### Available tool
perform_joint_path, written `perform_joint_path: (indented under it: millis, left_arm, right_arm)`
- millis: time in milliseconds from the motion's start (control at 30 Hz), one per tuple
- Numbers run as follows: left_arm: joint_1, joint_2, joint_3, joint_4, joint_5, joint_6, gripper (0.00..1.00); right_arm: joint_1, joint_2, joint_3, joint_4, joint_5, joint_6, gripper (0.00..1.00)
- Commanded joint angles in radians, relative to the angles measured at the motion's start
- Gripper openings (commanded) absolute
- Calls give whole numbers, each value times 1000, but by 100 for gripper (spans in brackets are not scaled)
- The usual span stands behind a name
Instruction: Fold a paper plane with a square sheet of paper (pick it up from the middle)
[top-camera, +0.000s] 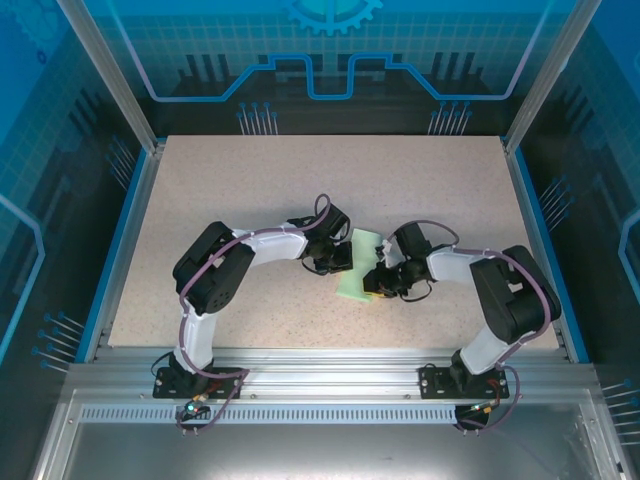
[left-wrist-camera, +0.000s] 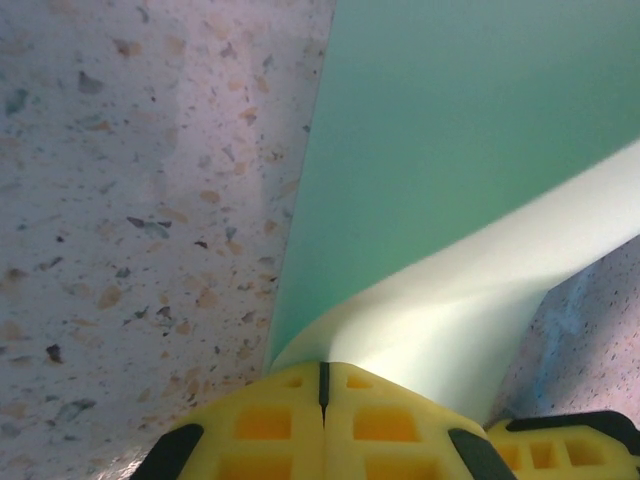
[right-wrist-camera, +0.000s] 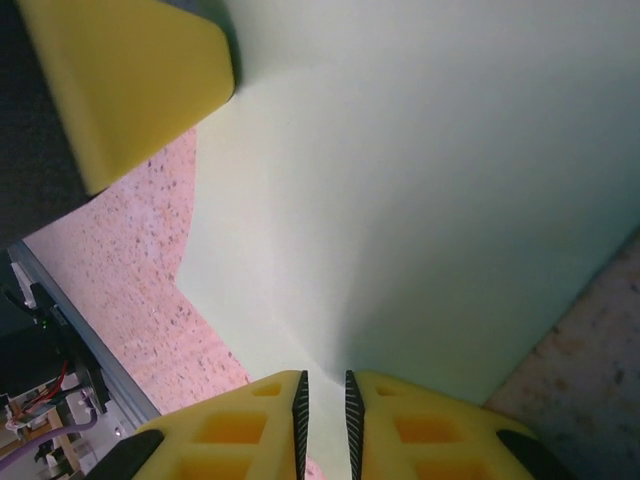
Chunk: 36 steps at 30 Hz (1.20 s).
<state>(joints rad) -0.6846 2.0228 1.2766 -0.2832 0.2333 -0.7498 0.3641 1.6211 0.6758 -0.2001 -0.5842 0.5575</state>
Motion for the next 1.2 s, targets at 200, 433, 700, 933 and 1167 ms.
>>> perform_joint_path:
  millis: [200,433,700,933,1167]
  left_arm:
    - [-15,43,13,-65,-8,26,0]
    - [-18,45,20,-73,-6,32,0]
    - [-20,44,24,-76,-5,33,0]
    - [-20,42,24,-82,-8,37,0]
    - [-20,42,28,-89,-11,44,0]
  right_arm:
    - [7,-44,-56,6,-47,16,21]
    - [7,7,-71,-29,9,-2,20]
    - [51,-79,-24,-88,13,2,21]
    - [42,-27,-33,-90,79,2,20]
    - [1,-106,-11,-84,-18,-1,20]
